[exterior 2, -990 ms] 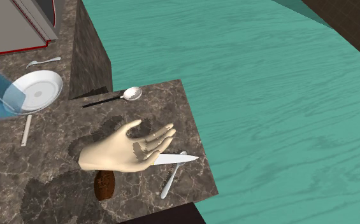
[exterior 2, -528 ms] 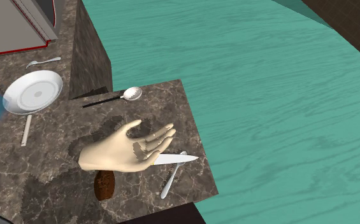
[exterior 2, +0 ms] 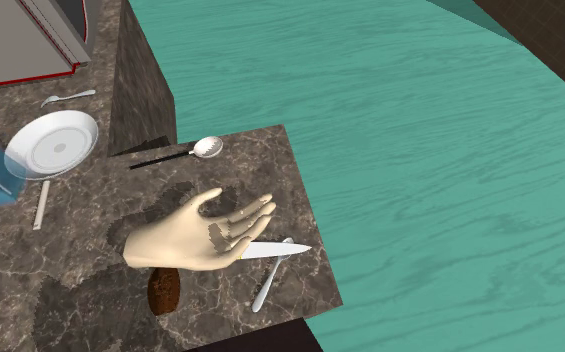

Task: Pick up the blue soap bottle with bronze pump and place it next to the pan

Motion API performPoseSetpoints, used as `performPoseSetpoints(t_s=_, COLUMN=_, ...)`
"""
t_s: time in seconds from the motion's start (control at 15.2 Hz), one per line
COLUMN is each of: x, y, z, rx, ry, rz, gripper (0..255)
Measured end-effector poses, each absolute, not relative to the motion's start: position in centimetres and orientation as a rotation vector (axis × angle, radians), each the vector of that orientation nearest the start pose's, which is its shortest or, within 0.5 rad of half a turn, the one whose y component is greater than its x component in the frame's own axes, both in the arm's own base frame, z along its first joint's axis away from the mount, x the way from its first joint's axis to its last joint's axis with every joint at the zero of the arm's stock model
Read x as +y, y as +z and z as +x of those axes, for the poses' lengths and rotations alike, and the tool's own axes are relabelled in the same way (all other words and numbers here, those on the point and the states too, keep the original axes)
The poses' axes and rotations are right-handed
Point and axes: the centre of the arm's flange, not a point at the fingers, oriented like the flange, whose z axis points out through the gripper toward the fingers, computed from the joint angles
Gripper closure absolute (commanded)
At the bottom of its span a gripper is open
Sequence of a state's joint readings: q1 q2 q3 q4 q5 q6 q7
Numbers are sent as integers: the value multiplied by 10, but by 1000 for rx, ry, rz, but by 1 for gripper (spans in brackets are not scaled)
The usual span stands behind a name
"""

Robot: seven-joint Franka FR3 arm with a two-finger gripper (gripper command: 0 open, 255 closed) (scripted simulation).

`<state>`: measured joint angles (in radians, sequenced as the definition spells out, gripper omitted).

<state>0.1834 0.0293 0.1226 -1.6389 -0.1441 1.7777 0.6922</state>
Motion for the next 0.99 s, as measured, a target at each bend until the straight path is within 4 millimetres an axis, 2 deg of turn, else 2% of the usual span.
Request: performPoseSetpoints(t_s=0.99, x=161, y=517, z=558, rx=580, ry=-261, rz=-3147, gripper=255)
